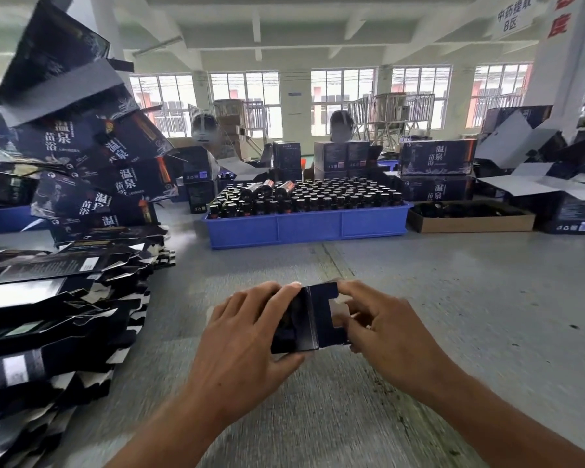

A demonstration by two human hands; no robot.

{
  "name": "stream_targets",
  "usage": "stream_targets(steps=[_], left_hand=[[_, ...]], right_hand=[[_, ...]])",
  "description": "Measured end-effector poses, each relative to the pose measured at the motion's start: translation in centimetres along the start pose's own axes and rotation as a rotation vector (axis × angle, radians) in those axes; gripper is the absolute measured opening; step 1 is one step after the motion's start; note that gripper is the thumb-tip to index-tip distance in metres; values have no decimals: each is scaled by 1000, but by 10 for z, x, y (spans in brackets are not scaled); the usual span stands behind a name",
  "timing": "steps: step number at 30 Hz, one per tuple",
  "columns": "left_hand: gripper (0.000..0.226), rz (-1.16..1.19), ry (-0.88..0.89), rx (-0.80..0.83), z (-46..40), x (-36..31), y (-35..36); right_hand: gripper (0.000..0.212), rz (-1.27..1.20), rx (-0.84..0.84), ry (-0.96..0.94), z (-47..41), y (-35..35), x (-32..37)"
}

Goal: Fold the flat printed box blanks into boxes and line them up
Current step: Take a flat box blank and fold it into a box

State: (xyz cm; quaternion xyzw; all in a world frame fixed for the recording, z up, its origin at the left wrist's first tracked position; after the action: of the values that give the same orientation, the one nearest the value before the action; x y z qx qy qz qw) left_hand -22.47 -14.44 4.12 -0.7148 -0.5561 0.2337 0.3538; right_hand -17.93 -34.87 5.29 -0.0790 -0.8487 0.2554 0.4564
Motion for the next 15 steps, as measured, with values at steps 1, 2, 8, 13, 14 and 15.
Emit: stream_targets(steps=[1, 2, 8, 13, 14, 15], left_hand=[[86, 2, 4, 13, 0, 1, 0], [86, -2, 4, 25, 0, 2, -1], [78, -111, 72, 20, -2, 1, -3], [63, -129, 105, -5, -3, -3, -6], [62, -121, 106, -11, -3, -3, -7], [62, -112, 107, -21, -3, -2, -8]], right_hand=[[42, 23, 2, -13, 0, 1, 0], [46, 15, 5, -18, 0, 1, -1], [41, -165, 15, 22, -1, 1, 1], [46, -222, -44, 14, -1, 0, 1], [47, -224, -50, 2, -1, 0, 2], [47, -224, -53, -9, -1, 0, 3]])
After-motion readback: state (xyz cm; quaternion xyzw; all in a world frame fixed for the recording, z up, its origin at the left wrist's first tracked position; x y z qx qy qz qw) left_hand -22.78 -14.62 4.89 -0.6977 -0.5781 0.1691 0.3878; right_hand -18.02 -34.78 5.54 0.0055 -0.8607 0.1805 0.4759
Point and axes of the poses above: each hand's wrist, its own z-axis away from the middle knuckle, its own y-axis out of the palm, x = y × z, the point moved 1 cm from there along -z, towards the middle knuckle, and after that the axes turned 4 degrees about -z, right-handed, at the moved point
